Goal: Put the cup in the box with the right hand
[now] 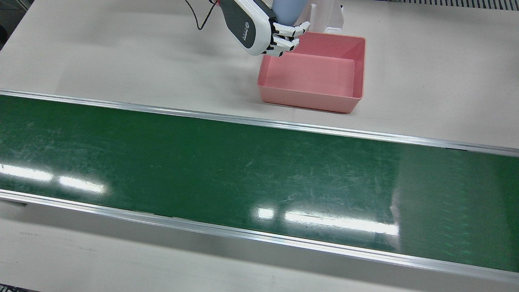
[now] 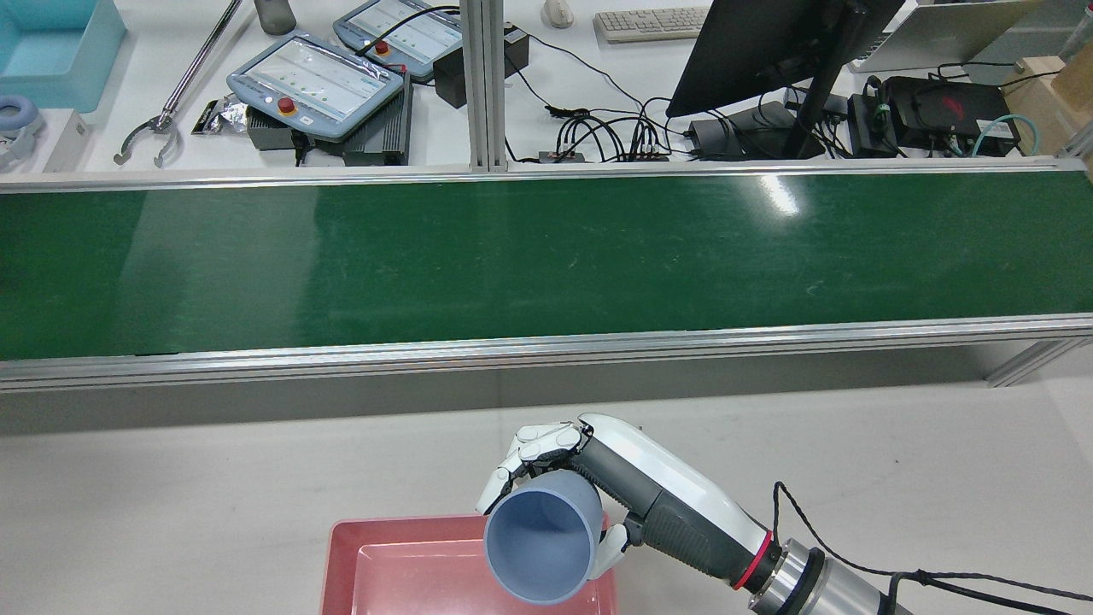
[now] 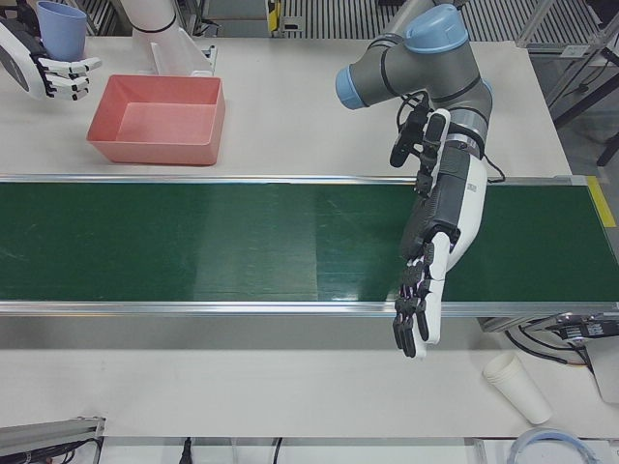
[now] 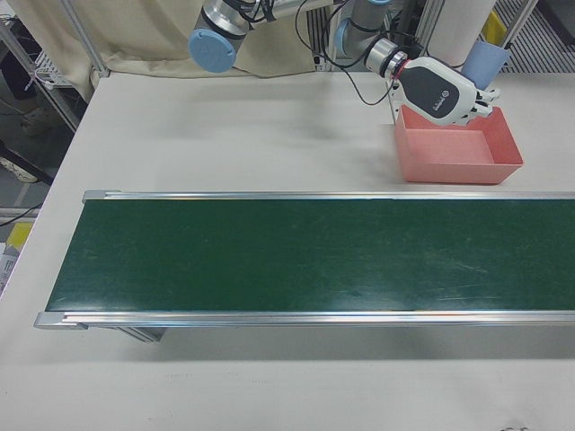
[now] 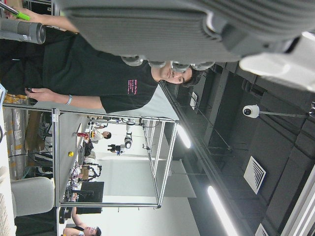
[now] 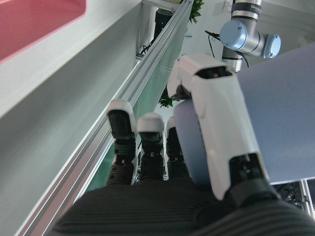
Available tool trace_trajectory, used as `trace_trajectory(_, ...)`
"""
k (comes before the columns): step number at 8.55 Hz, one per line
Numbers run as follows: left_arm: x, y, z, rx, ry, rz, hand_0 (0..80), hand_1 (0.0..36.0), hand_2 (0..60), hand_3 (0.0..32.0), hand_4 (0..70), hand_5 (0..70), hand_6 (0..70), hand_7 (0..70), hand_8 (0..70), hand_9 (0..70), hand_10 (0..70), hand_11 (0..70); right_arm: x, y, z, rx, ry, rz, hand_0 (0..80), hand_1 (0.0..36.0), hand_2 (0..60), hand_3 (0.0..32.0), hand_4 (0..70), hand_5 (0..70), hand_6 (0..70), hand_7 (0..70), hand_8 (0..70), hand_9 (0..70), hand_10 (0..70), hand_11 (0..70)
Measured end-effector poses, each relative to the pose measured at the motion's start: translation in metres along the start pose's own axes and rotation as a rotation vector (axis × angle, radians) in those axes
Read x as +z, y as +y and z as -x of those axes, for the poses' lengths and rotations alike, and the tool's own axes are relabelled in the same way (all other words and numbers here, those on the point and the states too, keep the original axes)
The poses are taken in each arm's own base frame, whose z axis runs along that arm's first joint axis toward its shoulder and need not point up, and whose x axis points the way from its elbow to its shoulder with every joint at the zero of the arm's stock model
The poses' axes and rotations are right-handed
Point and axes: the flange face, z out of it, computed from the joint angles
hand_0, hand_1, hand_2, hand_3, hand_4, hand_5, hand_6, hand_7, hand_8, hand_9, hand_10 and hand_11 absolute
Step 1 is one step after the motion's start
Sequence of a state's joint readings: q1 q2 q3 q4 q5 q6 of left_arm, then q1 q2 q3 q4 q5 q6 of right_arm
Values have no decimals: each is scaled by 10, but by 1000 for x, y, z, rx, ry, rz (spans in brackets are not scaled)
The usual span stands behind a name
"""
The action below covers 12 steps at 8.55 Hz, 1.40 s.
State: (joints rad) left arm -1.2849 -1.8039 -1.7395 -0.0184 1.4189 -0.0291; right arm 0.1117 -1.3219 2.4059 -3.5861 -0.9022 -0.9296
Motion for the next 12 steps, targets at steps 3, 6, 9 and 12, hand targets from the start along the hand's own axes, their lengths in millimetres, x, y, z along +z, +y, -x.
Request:
trace_trajectory(3,0,-1,0,0,0,-1,0,0,0,0,0,0,0,0,0,0,0,0,-2,2,-3,5,8,5,493,72,13,0,62,25,0,0,0,0,0,0)
trace_trajectory(6,0,-1,0,0,0,-1,0,0,0,0,0,0,0,0,0,0,0,0,-3,3,-5,11,14,8,486,85,30,0,71,28,5,0,0,0,0,0)
trace_trajectory(9,0,-1,0,0,0,-1,0,0,0,0,0,0,0,0,0,0,0,0,-4,4,-7,14,17,9,490,85,18,0,86,29,10,6,0,0,0,0)
trace_trajectory(12,0,0,0,0,0,-1,0,0,0,0,0,0,0,0,0,0,0,0,-4,3,6,22,-6,10,512,199,181,0,77,51,23,42,0,0,0,0)
